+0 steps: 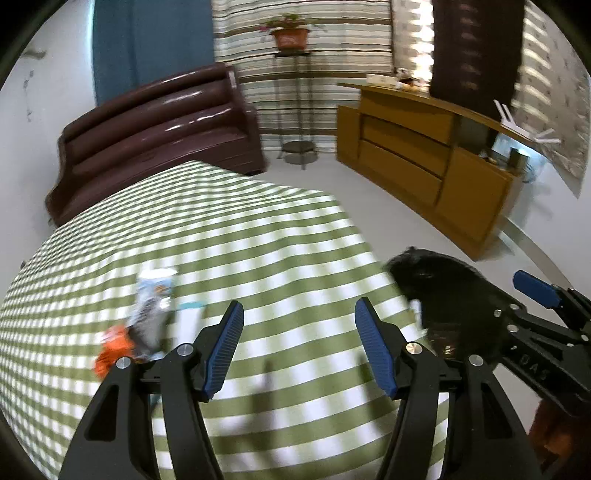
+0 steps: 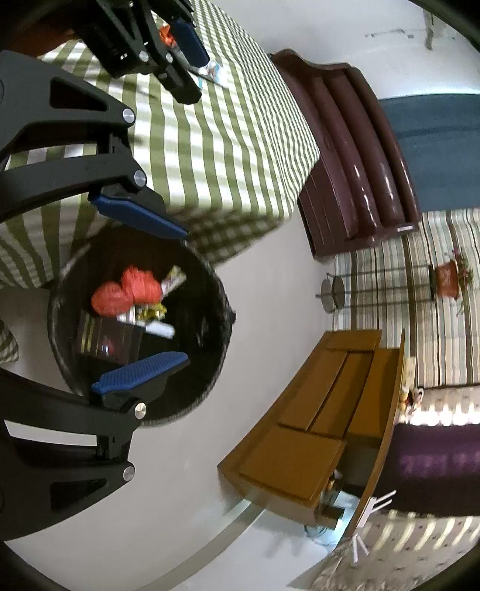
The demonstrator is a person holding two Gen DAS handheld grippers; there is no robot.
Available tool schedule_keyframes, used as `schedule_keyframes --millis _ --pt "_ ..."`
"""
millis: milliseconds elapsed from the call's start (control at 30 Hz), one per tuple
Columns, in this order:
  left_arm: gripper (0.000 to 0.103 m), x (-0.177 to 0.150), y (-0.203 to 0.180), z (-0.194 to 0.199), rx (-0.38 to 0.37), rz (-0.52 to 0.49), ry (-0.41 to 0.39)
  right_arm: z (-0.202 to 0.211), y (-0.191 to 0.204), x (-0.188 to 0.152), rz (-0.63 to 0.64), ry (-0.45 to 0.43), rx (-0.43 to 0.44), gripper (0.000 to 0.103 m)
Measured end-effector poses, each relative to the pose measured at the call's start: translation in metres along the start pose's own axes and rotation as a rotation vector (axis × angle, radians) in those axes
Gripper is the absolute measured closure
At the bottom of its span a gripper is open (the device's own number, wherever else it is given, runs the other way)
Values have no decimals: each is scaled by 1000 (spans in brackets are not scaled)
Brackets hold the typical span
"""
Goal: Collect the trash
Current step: 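Move both open grippers back over the remaining trash on the table, then lower the left gripper onto the orange plastic bag and close it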
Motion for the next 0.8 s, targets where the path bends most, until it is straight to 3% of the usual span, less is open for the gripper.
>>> schedule_keyframes --millis 500,800 --pt "40 -42 117 40 153 144 14 16 85 -3 107 -2 103 41" --pt "40 -55 149 41 153 205 41 19 110 -8 127 4 121 41"
Point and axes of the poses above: each gripper's, at about its wrist camera, not at the fingertips, and z roughly against the way its jaws point, y to its left, x to its top, the point moved 10 cm from there along -z, roughly the way its jaws point, and after that the axes turned 10 degrees about -x, right-handed, at the moved point
